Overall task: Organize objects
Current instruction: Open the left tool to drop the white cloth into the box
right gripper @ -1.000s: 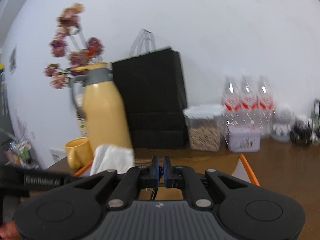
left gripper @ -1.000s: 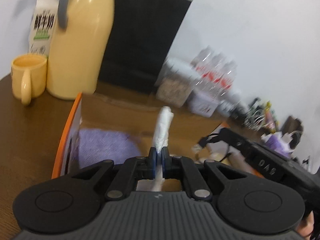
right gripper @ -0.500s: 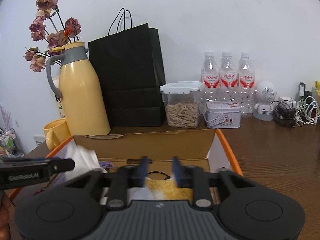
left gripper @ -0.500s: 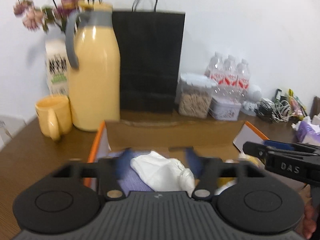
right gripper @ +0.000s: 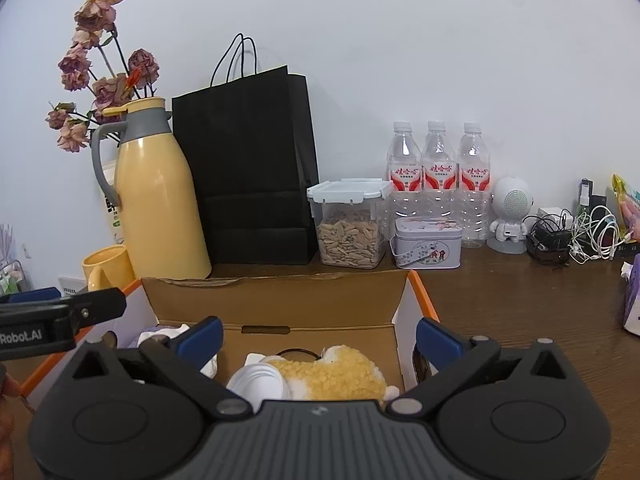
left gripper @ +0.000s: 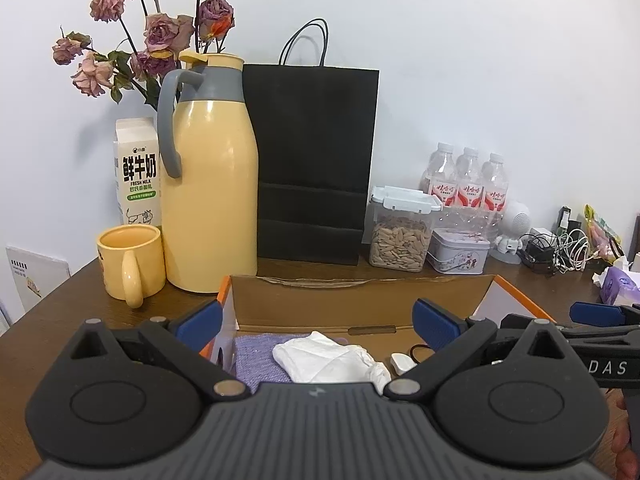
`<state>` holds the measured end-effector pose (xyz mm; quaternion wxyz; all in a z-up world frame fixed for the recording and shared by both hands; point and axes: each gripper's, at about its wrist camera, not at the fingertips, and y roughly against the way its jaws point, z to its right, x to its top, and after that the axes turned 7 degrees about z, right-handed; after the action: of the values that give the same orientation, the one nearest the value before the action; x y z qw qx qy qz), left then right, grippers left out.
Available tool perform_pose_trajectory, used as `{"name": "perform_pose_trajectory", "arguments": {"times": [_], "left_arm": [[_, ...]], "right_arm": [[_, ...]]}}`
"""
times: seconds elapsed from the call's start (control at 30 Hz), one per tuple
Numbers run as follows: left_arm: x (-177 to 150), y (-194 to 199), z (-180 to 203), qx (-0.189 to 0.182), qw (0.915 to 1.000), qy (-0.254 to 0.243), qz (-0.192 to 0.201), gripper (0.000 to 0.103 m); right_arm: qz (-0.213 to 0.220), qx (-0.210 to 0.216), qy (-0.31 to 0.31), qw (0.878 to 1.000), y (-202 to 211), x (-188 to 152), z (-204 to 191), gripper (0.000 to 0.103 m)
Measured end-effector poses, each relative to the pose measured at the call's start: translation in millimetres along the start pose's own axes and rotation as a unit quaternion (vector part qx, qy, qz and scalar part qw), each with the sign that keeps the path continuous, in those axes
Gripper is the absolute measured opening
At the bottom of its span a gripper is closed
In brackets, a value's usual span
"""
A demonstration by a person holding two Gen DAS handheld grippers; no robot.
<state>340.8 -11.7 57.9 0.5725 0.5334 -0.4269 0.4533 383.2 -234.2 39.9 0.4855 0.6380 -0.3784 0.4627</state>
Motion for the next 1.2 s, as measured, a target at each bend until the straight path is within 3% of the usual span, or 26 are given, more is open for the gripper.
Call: {"name": "perform_pose_trajectory", "arguments": {"times": [0.57,1.2], "left_arm": [[9,61,7,-0.01,0.9994,-0.016,0.03,0.103],[-14,118,-23,0.013,0.9994,-0.026,-0.02,0.103]], "right_arm": [[0.019,0.008,0.037,0.999,58,3,-14,0.103],[-0.035,0.008,0.039,0.999,128,-40,-13,0.103]]}}
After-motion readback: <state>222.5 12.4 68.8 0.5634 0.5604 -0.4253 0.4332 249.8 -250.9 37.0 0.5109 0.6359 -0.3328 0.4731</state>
